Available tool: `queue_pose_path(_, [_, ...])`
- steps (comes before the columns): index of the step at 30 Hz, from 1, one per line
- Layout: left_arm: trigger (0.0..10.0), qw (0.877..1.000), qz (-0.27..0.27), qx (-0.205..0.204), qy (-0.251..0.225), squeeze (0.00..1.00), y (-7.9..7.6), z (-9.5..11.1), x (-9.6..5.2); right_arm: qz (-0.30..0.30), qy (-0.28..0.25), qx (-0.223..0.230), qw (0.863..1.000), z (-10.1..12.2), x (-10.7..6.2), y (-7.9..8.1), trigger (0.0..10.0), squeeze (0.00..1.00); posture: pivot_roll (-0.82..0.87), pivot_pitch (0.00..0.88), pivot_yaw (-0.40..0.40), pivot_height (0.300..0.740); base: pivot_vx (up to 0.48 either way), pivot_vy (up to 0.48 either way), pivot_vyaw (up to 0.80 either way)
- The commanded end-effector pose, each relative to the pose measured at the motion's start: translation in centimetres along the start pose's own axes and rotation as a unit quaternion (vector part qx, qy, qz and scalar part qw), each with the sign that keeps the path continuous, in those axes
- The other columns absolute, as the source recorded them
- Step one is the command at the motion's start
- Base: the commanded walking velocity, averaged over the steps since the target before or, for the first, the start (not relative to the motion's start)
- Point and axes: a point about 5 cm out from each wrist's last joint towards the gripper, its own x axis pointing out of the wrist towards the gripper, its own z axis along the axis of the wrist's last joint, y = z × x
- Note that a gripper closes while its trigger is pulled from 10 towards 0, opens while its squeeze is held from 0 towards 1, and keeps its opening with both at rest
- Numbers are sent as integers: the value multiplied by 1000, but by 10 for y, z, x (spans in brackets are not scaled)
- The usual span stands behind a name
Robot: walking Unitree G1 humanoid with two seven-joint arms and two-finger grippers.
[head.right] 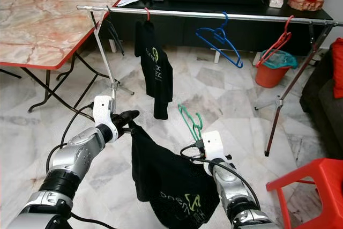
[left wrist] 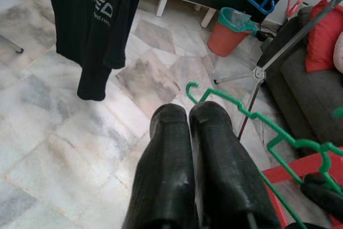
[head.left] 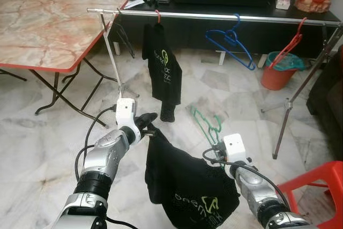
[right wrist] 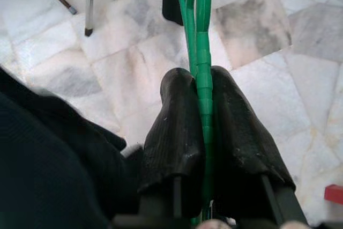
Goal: Hang hanger
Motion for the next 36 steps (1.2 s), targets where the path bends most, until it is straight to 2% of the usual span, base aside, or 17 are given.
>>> queue_pose_path(1, [10000, 1000, 2, 10, -1, 1000, 1, 0, -1, 2, 6, 2, 1000, 2, 1, -3, 0, 0, -99, 0, 11, 740, 0, 0, 0])
queue_pose_path(5, [10000, 1000, -6, 7, 11, 1000, -1, -4, -1, 16, 12, 0, 1000, 3, 1, -3, 0, 0, -99, 0, 9, 740, 0, 0, 0])
queue_pose_path(10, [10000, 999, -13, 29, 18, 1000, -1, -7, -2, 52, 24, -9, 998, 5, 1, -2, 0, 0, -103, 0, 9, 740, 0, 0, 0])
queue_pose_path(14, [10000, 994, -16, 103, 17, 1000, 2, -3, -5, 106, 40, -37, 993, 6, -1, -4, 0, 0, -103, 0, 9, 740, 0, 0, 0])
queue_pose_path(15, [10000, 990, -30, 138, 19, 392, 2, -2, -6, 128, 51, -61, 989, 6, -3, -6, 0, 0, -108, 0, 7, 740, 0, 0, 0])
queue_pose_path(16, [10000, 987, -44, 155, 19, 0, 0, -2, -8, 143, 58, -75, 985, 5, -4, -8, 0, 0, -109, 0, 4, 740, 0, 0, 0])
queue_pose_path(20, [10000, 974, -105, 200, 20, 0, -6, 0, -15, 193, 79, -117, 971, 4, -10, -15, 0, 0, -111, 0, 1, 740, 0, 0, 0])
queue_pose_path(21, [10000, 965, -140, 220, 25, 0, -10, -1, -20, 217, 88, -143, 962, 4, -13, -18, 0, 0, -109, 0, -5, 740, 0, 0, 0])
queue_pose_path(22, [10000, 965, -140, 220, 25, 0, -10, -1, -20, 217, 88, -143, 962, 4, -13, -18, 0, 0, -109, 0, -5, 740, 0, 0, 0])
queue_pose_path(24, [10000, 944, -199, 260, 50, 0, -18, -7, -27, 247, 93, -179, 948, 9, -16, -22, 0, 0, -104, 0, -19, 740, 0, 0, 0])
queue_pose_path(29, [10000, 918, -262, 289, 71, 0, -27, -15, -36, 276, 89, -213, 933, 21, -16, -23, 0, 0, -96, 0, -34, 740, 0, 0, 0])
queue_pose_path(30, [10000, 908, -287, 295, 79, 0, -30, -17, -40, 291, 85, -227, 926, 27, -15, -21, 0, 0, -94, 0, -39, 740, 0, 0, 0])
queue_pose_path(31, [10000, 904, -296, 298, 82, 0, -32, -18, -41, 294, 85, -232, 923, 30, -15, -20, 0, 0, -89, 0, -44, 740, 0, 0, 0])
queue_pose_path(33, [10000, 889, -318, 317, 93, 0, -35, -19, -44, 298, 79, -250, 918, 38, -13, -18, 0, 0, -86, 0, -47, 740, 0, 0, 0])
queue_pose_path(36, [10000, 870, -331, 350, 102, 0, -37, -19, -45, 325, 56, -269, 905, 58, -12, -11, 0, 0, -87, 0, -44, 740, 0, 0, 0])
